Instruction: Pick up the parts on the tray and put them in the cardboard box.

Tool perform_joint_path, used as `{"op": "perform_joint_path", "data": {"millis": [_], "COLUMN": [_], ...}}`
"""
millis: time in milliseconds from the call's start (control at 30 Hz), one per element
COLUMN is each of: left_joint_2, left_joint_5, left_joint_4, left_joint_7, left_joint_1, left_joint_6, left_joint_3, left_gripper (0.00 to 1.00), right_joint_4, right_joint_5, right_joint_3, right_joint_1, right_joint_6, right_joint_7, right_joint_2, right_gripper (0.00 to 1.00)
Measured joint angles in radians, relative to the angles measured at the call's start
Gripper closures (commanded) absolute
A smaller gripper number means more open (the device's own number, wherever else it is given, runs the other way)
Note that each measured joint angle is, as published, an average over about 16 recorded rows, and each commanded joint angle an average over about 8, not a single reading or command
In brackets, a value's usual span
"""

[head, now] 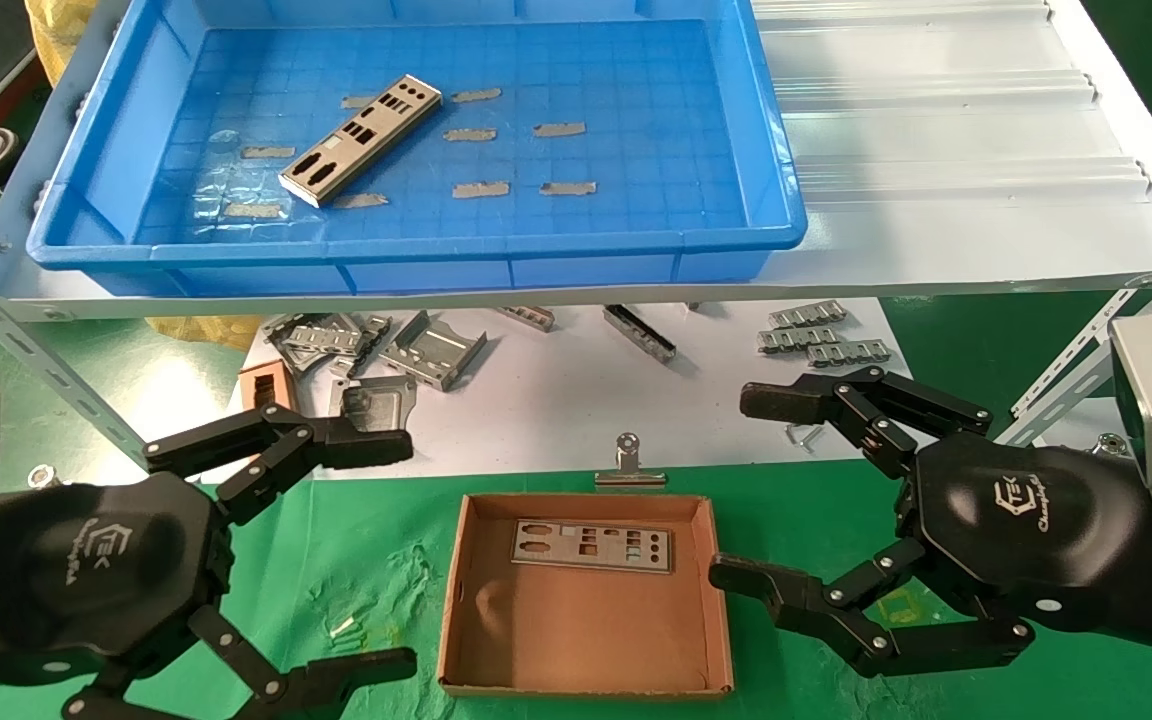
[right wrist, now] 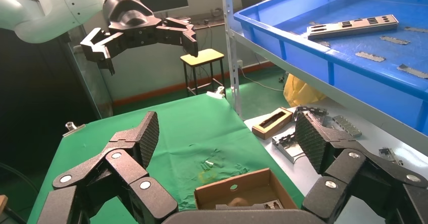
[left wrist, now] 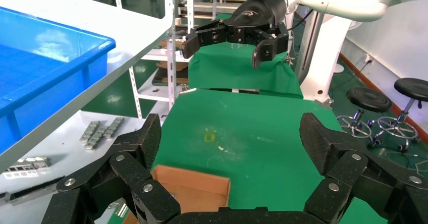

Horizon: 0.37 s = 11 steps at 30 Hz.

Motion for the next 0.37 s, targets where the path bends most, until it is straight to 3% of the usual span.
{"op": "perform_joint_path", "data": {"millis": [367], "left_joint_2": [0.000], "left_joint_5": [0.000], "left_joint_4": [0.000], "left_joint_7": [0.000], "left_joint_1": [0.000], "left_joint_6": [0.000], "left_joint_3": [0.000], "left_gripper": [0.00], "right_joint_4": [0.000], "right_joint_5": [0.000], "right_joint_3": [0.000], "right_joint_1": [0.000], "right_joint_6": [0.000], "right_joint_7": [0.000], "right_joint_2": [0.000], "right_gripper": [0.00]}}
